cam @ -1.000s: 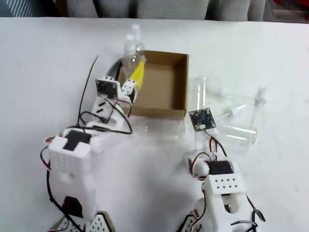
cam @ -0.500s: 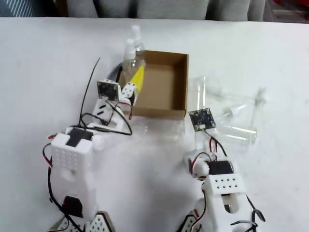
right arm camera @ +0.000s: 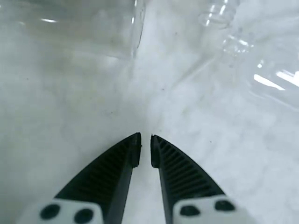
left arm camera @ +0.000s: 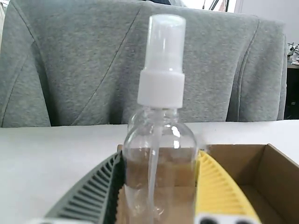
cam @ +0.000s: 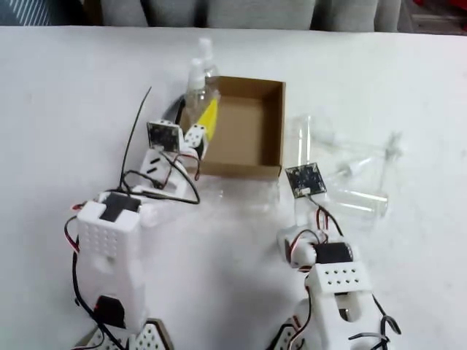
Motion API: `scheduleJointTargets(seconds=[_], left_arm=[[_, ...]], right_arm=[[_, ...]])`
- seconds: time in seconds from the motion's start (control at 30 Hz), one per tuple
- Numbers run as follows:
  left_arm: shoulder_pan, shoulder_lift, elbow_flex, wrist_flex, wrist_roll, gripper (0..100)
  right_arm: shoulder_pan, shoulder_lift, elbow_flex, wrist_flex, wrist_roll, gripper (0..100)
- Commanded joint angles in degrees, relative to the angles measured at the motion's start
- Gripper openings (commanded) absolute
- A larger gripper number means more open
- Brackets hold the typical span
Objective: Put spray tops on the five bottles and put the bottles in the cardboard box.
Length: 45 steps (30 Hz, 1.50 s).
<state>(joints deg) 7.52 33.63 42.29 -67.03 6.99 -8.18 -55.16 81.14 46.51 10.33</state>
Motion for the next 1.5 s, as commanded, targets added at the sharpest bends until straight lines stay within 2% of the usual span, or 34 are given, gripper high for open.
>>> scheduleJointTargets(seconds=[0.0, 0.13, 0.33, 0.63, 1.33, 1.47], left_arm=[[-0.13, -0.92, -0.53, -1.67, 0.18, 8], [-0.22, -0.66, -0.44, -1.23, 0.18, 16], [-0.57, -0.92, -0.44, -1.23, 0.26, 14], [-0.13, -1.1, 1.14, -1.23, 0.26, 22], [-0.22, -2.51, 3.25, -1.58, 0.18, 22], [-0.31, -2.51, 3.25, -1.41, 0.53, 29]], right_arm=[[0.31, 0.13, -0.26, -1.01, 0.53, 1.8], [0.31, 0.13, -0.26, -1.01, 0.53, 1.8], [0.31, 0.13, -0.26, -1.01, 0.62, 1.8], [0.31, 0.04, -0.26, -1.01, 0.62, 1.8], [0.31, 0.04, -0.26, -1.01, 0.62, 1.8], [0.31, 0.04, -0.26, -1.01, 0.62, 1.8]])
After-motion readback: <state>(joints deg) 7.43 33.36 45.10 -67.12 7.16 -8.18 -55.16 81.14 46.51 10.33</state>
